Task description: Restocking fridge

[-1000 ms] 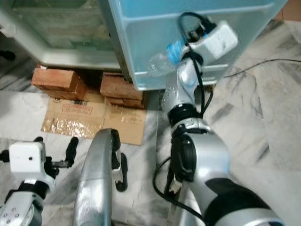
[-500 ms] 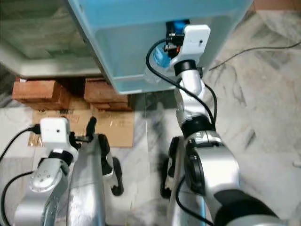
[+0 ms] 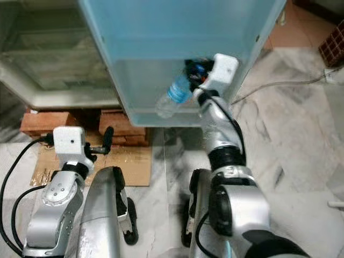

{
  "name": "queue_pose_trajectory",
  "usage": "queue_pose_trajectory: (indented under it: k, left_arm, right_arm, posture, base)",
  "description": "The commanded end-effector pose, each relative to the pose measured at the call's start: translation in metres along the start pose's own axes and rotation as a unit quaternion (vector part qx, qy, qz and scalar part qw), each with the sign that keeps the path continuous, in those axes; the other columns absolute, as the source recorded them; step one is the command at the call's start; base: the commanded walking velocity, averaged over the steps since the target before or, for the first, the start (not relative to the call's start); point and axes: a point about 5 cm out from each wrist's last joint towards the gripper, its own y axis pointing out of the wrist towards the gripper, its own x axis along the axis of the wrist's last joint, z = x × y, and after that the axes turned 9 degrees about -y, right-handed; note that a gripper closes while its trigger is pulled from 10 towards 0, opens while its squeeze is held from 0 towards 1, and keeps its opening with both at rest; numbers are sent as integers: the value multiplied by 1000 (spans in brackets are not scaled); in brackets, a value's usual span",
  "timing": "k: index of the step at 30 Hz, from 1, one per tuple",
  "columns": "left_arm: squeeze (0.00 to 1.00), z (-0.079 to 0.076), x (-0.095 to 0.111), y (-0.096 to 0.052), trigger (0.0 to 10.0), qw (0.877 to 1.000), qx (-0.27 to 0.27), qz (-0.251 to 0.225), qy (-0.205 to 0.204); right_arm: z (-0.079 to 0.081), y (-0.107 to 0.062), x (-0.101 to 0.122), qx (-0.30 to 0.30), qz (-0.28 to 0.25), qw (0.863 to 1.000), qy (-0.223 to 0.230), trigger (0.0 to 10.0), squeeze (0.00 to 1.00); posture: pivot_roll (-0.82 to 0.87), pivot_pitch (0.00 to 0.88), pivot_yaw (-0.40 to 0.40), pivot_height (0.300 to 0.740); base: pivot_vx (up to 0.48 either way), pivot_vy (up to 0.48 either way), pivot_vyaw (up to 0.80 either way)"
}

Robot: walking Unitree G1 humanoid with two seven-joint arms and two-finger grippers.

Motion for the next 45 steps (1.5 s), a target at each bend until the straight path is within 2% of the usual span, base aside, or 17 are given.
queue_pose_trajectory:
  k: [1, 4, 5, 9, 10, 11, 14, 17, 23, 24, 26, 28, 29, 31, 35, 41, 45]
  left_arm:
    - [0, 0, -6, -3, 10000, 1000, -1, 12, -3]
    - [0, 0, -8, -2, 10000, 1000, -1, 13, -3]
    - [0, -1, -9, 0, 10000, 1000, -1, 13, -4]
    - [0, -1, -9, 1, 10000, 1000, 0, 11, -6]
    - [0, -2, -8, 2, 10000, 1000, 1, 7, -7]
    - [0, -2, -8, 2, 10000, 1000, 1, 7, -7]
    - [0, 2, -9, 4, 10000, 1000, 6, 1, -3]
    - [0, 4, -10, 4, 10000, 1000, 8, 2, 0]
    - [0, 6, -13, 7, 10000, 1000, 14, -1, -1]
    - [0, 6, -14, 8, 10000, 1000, 16, -3, -1]
    - [0, 6, -15, 8, 10000, 1000, 17, -5, -2]
    - [0, 6, -15, 9, 10000, 1000, 18, -8, 0]
    - [0, 5, -16, 9, 10000, 1000, 18, -8, 0]
    - [0, 5, -17, 10, 10000, 1000, 17, -11, 3]
    - [0, 3, -19, 14, 10000, 1000, 13, -12, 3]
    - [0, 5, -23, 10, 10000, 1000, 9, -13, 1]
    - [0, 5, -25, 10, 10000, 1000, 9, -14, 2]
  right_arm:
    - [13, -22, -55, 76, 137, 988, -8, 10000, 0]
    - [17, -32, -64, 111, 160, 980, -29, 10000, 0]
    - [16, -39, -66, 125, 158, 978, -50, 10000, 0]
    - [15, -42, -64, 130, 152, 978, -65, 10000, 0]
    - [12, -43, -51, 139, 105, 980, -97, 10000, 0]
    - [12, -43, -51, 139, 105, 980, -97, 10000, 0]
    - [14, -52, -23, 152, 4, 977, -148, 10000, 0]
    - [12, -61, -19, 136, -1, 980, -142, 10000, 0]
    - [1, -81, -17, 100, -15, 977, -187, 10000, 0]
    - [-2, -86, -13, 80, -34, 972, -216, 10000, 0]
    - [-1, -90, -9, 73, -57, 968, -233, 10000, 0]
    - [4, -94, -1, 68, -84, 957, -271, 10000, 0]
    - [7, -95, 1, 69, -92, 953, -279, 10000, 0]
    - [22, -96, 5, 103, -115, 936, -315, 10000, 0]
    - [32, -94, 3, 124, -121, 931, -321, 10000, 0]
    - [32, -97, -8, 90, -107, 942, -305, 10000, 0]
    - [42, -97, -11, 99, -119, 938, -311, 10000, 0]
  posture:
    - [115, 233, 16, 568]
    - [106, 232, 12, 568]
    - [103, 230, 9, 568]
    - [102, 229, 8, 568]
    - [96, 221, 11, 568]
    - [96, 221, 11, 568]
    - [76, 200, 16, 568]
    - [65, 185, 14, 568]
    - [42, 151, 6, 568]
    - [37, 139, 6, 568]
    - [36, 137, 7, 568]
    - [31, 131, 9, 568]
    - [26, 127, 11, 568]
    - [26, 127, 11, 568]
    - [17, 116, 10, 568]
    - [15, 108, 5, 568]
    - [19, 114, 5, 568]
  base:
    - [0, 0, 0]
    - [0, 0, 0]
    - [0, 0, 0]
    - [0, 0, 0]
    - [0, 0, 0]
    - [0, 0, 0]
    - [0, 0, 0]
    - [0, 0, 0]
    - [0, 0, 0]
    - [0, 0, 0]
    - [0, 0, 0]
    - [0, 0, 0]
    - [0, 0, 0]
    - [0, 0, 0]
    - [0, 0, 0]
    - [0, 0, 0]
    - [0, 0, 0]
